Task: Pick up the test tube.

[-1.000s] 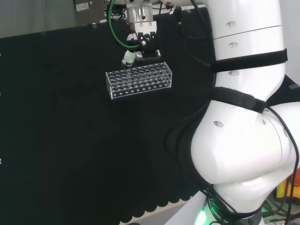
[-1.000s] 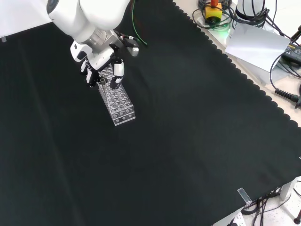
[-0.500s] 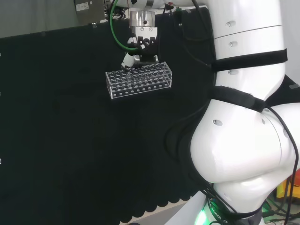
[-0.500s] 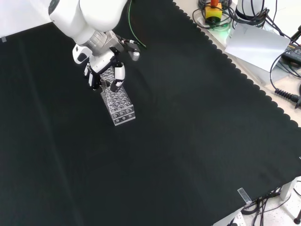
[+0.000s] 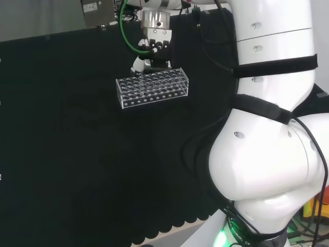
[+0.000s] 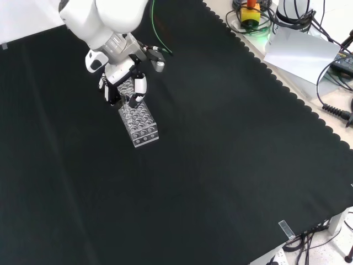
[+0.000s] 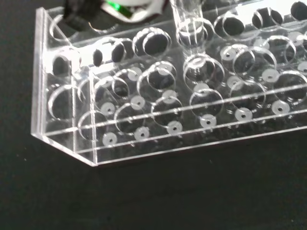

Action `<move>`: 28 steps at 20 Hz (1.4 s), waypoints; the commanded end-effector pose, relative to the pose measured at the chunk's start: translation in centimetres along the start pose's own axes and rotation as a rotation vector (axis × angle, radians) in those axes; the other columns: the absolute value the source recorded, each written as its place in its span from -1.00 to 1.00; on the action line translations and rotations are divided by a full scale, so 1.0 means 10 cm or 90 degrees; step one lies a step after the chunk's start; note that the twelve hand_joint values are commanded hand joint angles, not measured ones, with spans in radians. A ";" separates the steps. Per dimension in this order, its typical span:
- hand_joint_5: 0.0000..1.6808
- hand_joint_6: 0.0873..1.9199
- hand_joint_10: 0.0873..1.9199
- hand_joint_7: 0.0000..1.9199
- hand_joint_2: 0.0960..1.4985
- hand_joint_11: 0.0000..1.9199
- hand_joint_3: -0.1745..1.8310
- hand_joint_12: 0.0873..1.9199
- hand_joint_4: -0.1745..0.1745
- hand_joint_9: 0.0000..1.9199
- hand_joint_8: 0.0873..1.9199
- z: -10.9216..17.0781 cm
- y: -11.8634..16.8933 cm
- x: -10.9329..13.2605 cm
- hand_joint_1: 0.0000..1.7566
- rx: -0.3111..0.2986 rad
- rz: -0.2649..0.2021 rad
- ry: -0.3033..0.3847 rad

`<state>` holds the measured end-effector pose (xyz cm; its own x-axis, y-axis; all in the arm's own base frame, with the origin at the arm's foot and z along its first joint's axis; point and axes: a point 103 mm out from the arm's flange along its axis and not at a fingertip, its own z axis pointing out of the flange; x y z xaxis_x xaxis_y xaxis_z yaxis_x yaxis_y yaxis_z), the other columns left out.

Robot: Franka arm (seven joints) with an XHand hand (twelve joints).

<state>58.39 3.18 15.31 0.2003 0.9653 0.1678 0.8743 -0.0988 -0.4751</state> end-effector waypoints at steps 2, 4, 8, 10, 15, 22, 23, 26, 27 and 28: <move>0.26 -0.27 -0.48 0.45 0.01 -0.38 -0.35 0.37 -0.91 0.26 -0.46 -0.08 -0.02 0.07 0.28 -0.062 0.000 0.002; 0.40 -0.32 -0.53 0.58 0.00 -0.24 -0.37 0.29 -0.98 0.42 -0.53 -0.11 -0.02 0.08 0.34 -0.086 0.002 0.020; 0.48 -0.37 -0.61 0.71 -0.08 0.01 -0.30 0.15 -1.00 0.57 -0.61 -0.17 -0.03 0.14 0.37 -0.126 -0.003 0.071; 0.49 -0.39 -0.62 0.74 -0.09 0.12 -0.29 0.06 -1.00 0.61 -0.62 -0.21 -0.04 0.17 0.38 -0.138 -0.006 0.088; 0.50 -0.41 -0.62 0.76 -0.10 0.21 -0.29 0.00 -1.00 0.64 -0.62 -0.31 -0.06 0.23 0.38 -0.147 -0.012 0.111; 0.52 -0.43 -0.61 0.77 -0.11 0.22 -0.28 -0.02 -1.00 0.65 -0.62 -0.46 -0.15 0.19 0.38 -0.151 -0.005 0.141; 0.52 -0.43 -0.61 0.77 -0.11 0.22 -0.28 -0.03 -1.00 0.65 -0.62 -0.49 -0.17 0.18 0.39 -0.151 -0.002 0.149; 0.53 -0.44 -0.61 0.77 -0.12 0.22 -0.27 -0.03 -1.00 0.66 -0.63 -0.57 -0.23 0.15 0.39 -0.155 0.002 0.172; 0.53 -0.45 -0.61 0.77 -0.13 0.22 -0.27 -0.03 -1.00 0.66 -0.63 -0.61 -0.25 0.14 0.39 -0.156 0.003 0.180; 0.53 -0.45 -0.61 0.77 -0.13 0.22 -0.27 -0.03 -1.00 0.66 -0.63 -0.65 -0.27 0.13 0.39 -0.157 0.006 0.192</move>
<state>59.55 3.83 21.05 0.2738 0.8813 0.3852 0.9487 -0.1815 -0.2590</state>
